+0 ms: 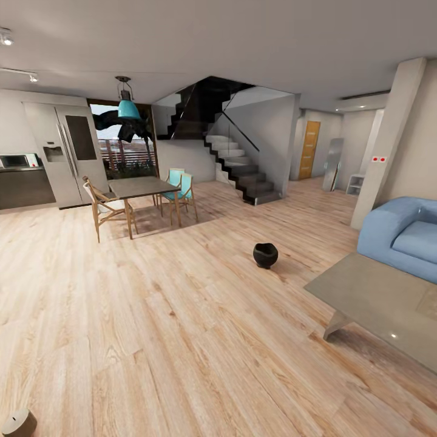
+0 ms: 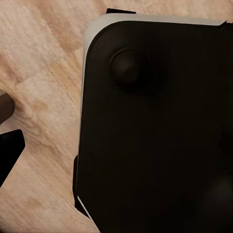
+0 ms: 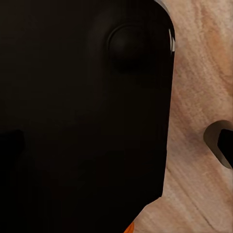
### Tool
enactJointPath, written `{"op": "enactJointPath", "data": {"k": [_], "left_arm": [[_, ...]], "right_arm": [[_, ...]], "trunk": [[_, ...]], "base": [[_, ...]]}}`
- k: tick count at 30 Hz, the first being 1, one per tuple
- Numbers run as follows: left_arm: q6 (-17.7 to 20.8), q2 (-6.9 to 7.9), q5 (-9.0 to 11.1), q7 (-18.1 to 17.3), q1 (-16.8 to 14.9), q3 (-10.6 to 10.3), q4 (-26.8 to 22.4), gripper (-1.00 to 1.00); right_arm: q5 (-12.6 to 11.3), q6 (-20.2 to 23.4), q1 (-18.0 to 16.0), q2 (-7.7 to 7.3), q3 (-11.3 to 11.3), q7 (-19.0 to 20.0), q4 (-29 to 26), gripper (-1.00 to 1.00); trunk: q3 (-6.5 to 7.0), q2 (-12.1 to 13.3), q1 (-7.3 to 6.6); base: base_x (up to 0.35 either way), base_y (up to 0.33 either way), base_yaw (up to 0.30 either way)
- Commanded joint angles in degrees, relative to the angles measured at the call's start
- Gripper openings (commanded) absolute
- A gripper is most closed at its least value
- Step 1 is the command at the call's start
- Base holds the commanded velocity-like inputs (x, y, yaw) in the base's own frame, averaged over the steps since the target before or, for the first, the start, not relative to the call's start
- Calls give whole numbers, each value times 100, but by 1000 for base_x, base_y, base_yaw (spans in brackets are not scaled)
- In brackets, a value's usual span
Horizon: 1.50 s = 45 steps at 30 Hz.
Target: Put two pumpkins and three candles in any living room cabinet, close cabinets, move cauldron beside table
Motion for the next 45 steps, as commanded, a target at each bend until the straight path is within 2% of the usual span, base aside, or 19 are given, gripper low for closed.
{"op": "enactJointPath", "data": {"k": [1,26,45], "left_arm": [[-11,-1,37,-4,0,36,-1,100],[-14,14,48,-3,0,56,-1,100],[-12,26,48,-3,0,53,-1,100]], "right_arm": [[-2,-24,-1,-1,-2,2,4,100],[1,-17,-1,-5,2,-33,4,100],[-1,-21,-1,-5,2,10,4,100]], "trunk": [[-4,-2,0],[-4,-2,0],[337,760,-417]], "base": [[0,0,0],[0,0,0],[0,0,0]]}}
